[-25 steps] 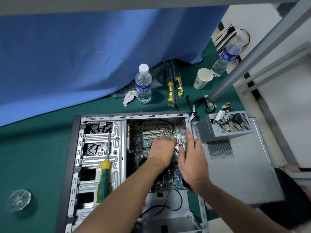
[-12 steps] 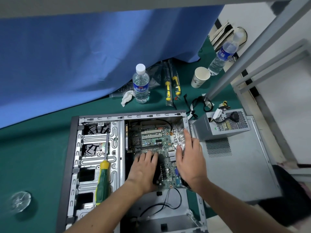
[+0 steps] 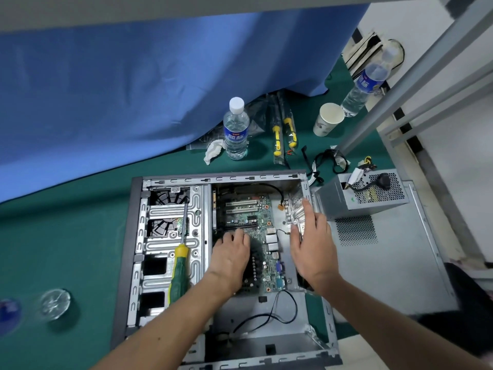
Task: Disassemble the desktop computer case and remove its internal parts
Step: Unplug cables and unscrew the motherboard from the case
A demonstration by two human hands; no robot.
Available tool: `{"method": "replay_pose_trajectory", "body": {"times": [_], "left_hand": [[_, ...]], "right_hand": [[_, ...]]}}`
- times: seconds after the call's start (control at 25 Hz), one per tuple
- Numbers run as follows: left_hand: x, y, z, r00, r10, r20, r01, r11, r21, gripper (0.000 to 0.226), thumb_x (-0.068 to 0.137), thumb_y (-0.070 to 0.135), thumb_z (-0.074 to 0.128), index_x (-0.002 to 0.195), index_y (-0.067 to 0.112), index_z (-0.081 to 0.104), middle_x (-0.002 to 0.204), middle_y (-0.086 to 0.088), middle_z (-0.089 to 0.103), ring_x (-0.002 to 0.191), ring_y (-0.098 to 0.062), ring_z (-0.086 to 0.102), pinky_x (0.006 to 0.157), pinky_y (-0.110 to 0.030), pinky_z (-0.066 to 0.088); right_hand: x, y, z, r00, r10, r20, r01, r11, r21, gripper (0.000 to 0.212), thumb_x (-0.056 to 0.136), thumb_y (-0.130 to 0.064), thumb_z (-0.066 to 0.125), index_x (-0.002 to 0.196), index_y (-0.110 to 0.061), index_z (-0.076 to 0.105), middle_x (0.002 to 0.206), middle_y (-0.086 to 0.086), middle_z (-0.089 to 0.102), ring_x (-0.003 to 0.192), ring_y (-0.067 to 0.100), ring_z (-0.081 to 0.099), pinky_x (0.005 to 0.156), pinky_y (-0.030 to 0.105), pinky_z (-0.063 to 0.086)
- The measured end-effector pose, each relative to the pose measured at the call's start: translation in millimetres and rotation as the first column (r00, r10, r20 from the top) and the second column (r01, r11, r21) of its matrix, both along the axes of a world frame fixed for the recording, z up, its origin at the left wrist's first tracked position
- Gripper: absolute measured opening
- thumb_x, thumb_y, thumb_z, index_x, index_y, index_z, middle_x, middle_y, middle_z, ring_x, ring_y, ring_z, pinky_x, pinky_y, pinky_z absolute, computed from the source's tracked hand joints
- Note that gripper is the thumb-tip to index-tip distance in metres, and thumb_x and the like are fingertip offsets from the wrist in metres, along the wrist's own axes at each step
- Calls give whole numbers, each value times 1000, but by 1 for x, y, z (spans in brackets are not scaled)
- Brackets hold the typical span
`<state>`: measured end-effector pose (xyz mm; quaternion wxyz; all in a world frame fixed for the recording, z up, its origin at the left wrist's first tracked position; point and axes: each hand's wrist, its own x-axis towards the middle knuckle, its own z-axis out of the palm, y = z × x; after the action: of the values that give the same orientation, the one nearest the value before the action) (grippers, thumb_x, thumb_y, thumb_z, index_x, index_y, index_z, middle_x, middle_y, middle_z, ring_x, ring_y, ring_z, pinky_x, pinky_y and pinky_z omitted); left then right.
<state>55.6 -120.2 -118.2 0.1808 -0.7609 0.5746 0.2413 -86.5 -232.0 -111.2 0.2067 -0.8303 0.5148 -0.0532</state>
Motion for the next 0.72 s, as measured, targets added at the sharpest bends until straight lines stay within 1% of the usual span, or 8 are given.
{"method": "replay_pose_trajectory", "body": {"times": [0.08, 0.16, 0.28, 0.44, 0.56, 0.72], "left_hand": [[-2, 1, 0, 997, -30, 66, 27, 999, 37, 75, 78, 30, 76, 133, 7, 30, 124, -12, 37, 112, -27, 43, 99, -38, 43], [-5, 1, -1, 996, -33, 87, 29, 998, 48, 71, 81, 31, 71, 132, 6, 30, 124, -13, 37, 111, -28, 43, 98, -38, 44], [-6, -1, 0, 998, -25, 59, 23, 999, 36, 69, 80, 32, 72, 131, 8, 31, 124, -13, 40, 111, -29, 44, 93, -39, 45], [-6, -5, 7, 1000, -2, 29, 0, 999, 42, 67, 78, 27, 76, 127, 9, 35, 119, -11, 43, 103, -27, 47, 80, -35, 49], [-9, -1, 11, 999, 31, 27, -32, 999, 32, 66, 77, 22, 76, 126, 10, 34, 118, -11, 42, 100, -27, 49, 78, -34, 48], [-11, 4, 17, 993, 116, -11, -116, 993, -6, 70, 77, 15, 75, 130, 5, 30, 125, -12, 37, 106, -28, 48, 78, -31, 49]], "right_hand": [[0, 1, 0, 1000, 1, 3, -1, 1000, -1, 59, 97, -37, 39, 151, -28, 17, 115, 3, 45, 99, 18, 48, 85, 44, 52], [0, 1, -1, 1000, -5, 3, 5, 1000, -4, 59, 97, -36, 40, 151, -28, 18, 115, 3, 45, 100, 18, 48, 85, 44, 52], [1, 0, -2, 1000, -9, -1, 9, 1000, -2, 60, 97, -34, 43, 151, -28, 18, 117, 3, 45, 101, 19, 48, 85, 45, 52], [-1, 1, -2, 1000, -11, 7, 11, 1000, -1, 61, 97, -32, 45, 151, -28, 18, 118, 4, 45, 103, 20, 48, 85, 46, 52], [1, 0, -4, 1000, -8, 1, 8, 1000, 2, 61, 97, -33, 43, 152, -28, 17, 118, 3, 45, 102, 19, 48, 85, 44, 52], [1, 0, -3, 1000, -6, 8, 6, 1000, -4, 61, 97, -32, 44, 152, -27, 18, 116, 3, 45, 100, 18, 47, 84, 42, 52]]}}
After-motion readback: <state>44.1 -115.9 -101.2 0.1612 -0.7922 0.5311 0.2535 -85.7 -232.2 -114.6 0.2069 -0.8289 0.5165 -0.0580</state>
